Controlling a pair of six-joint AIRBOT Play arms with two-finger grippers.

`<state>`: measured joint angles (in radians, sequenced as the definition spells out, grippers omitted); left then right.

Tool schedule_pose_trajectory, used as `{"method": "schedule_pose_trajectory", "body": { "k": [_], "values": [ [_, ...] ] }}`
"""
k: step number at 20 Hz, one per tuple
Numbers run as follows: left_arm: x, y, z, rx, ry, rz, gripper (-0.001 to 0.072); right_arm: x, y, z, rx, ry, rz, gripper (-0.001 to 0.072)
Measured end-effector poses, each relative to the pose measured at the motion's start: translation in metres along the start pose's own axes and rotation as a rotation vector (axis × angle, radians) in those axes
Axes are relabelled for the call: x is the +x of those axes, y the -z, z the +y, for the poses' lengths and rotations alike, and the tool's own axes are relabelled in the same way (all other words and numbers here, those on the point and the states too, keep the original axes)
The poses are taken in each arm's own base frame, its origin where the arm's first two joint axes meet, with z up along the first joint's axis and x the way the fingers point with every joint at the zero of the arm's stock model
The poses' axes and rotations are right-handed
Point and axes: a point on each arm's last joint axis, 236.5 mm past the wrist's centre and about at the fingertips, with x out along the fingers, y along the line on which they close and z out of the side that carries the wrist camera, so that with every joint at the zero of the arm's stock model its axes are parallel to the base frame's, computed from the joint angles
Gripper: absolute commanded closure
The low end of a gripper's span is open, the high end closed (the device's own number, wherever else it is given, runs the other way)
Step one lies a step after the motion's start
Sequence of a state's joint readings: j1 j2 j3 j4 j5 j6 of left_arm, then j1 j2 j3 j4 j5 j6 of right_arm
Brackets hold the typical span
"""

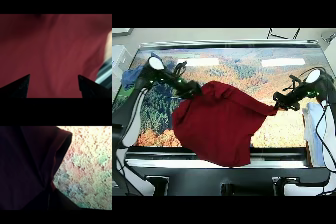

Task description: Fold the clothes and pants, and hang the long-sleeved shirts on hangers.

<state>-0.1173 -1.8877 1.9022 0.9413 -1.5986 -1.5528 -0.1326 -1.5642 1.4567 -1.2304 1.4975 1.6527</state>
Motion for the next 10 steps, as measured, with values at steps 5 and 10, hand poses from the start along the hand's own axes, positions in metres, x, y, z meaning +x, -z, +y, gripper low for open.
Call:
{"method": "schedule_pose_trajectory", "body": {
  "k": [5,10],
  "values": [
    [0.0,0.099,0.062,-0.213,-0.078,0.06,0.009,0.0,0.015,-0.006,-0.041,0.024,0.067,0.0677],
    [0.014,0.18,0.118,-0.444,-0.043,-0.055,0.0129,0.001,0.015,-0.007,-0.061,0.028,0.067,0.0676]
  ]
}}
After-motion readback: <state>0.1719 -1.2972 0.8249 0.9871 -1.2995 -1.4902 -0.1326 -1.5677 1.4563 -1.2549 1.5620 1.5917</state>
